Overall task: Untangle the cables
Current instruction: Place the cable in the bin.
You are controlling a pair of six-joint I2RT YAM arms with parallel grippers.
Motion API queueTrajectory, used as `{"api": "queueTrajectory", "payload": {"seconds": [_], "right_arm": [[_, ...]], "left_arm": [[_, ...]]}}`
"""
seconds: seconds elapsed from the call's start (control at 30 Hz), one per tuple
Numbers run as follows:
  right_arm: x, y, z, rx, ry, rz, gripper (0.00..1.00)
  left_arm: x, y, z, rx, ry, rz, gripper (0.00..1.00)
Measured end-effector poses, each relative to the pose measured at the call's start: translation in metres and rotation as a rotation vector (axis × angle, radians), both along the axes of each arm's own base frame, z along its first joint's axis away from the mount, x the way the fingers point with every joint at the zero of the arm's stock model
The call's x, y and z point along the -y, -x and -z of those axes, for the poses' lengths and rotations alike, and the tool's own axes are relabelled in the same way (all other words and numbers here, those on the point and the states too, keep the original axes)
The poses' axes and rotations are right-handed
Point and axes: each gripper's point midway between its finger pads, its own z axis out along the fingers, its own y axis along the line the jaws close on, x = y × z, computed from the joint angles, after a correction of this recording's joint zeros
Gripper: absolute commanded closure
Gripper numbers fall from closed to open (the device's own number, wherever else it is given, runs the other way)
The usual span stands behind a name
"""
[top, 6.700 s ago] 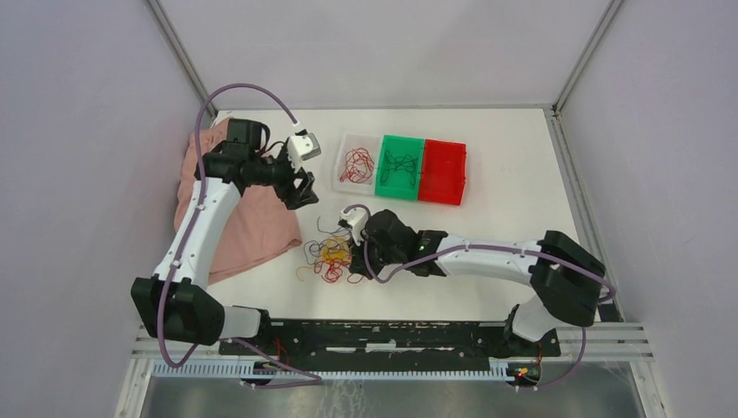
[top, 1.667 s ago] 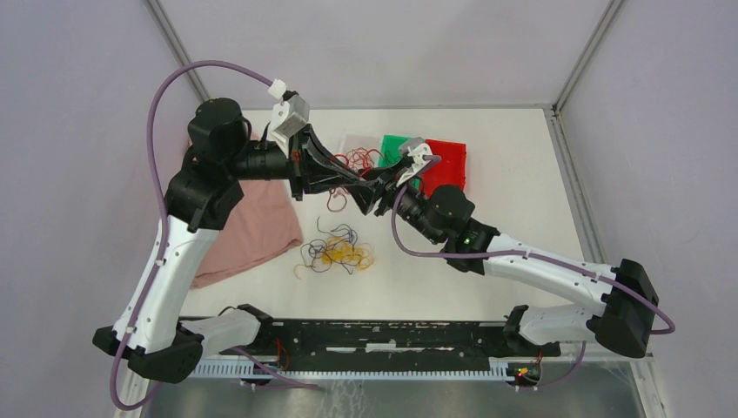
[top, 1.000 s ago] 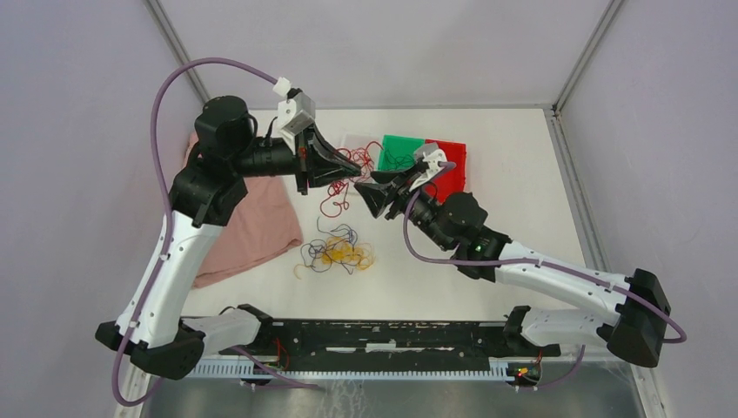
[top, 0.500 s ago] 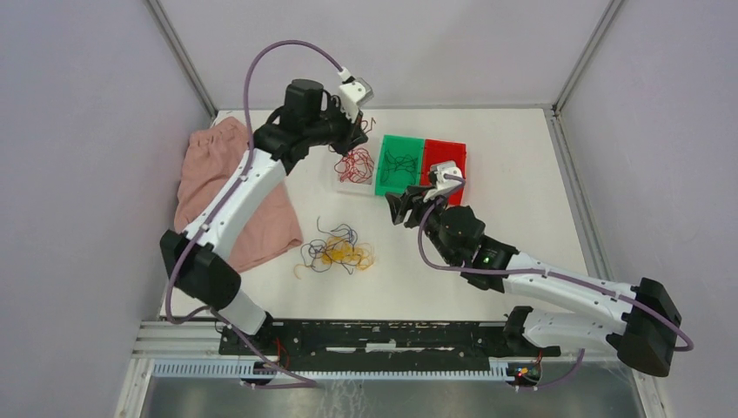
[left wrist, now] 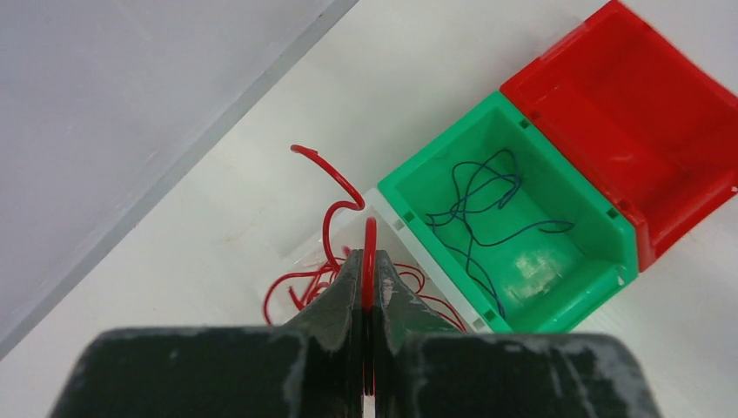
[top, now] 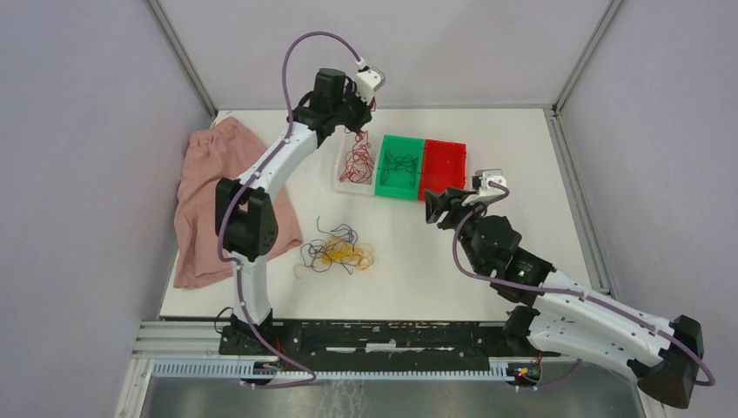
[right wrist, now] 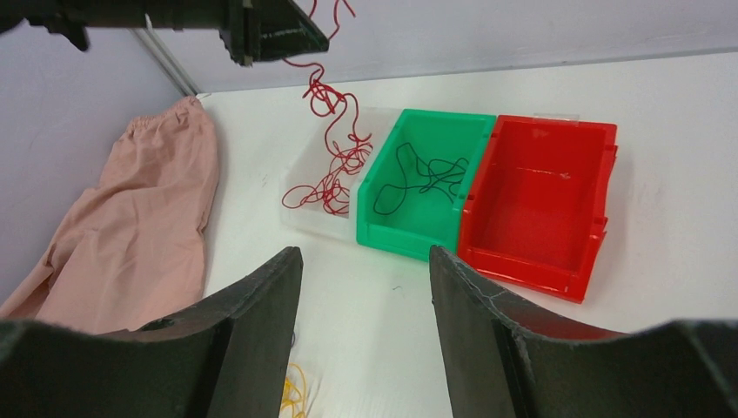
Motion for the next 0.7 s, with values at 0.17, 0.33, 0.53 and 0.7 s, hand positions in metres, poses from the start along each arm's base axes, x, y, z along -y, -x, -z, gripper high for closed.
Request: {"api": "queueTrajectory", "payload": {"seconds": [0.17,0.33,0.53,0.7], "right_arm": [[0.015,0.004,-0.008,0.010,-0.013,0.023,0.38],[0.018,0.005,-0.004,-0.003,0.003,0.026,0.38],[0.018,0.006,0.003,-0.022,0.025,0.023,0.39],[0.015,0.005,0.007,-0.033,0.028,0.017,0.39]], "left_arm": [[-0.002,-0.013,0.043,-0.038,-0.043,-0.036,0.91],[-0.011,-0.007,0.081,-0.110,-0.096,-0.062,0.70],[-0.014,-0.003,0.088,-0.136,-0.110,-0.063,0.46],[-0.017,0.001,0.089,-0.145,-0.112,-0.065,0.45]]}}
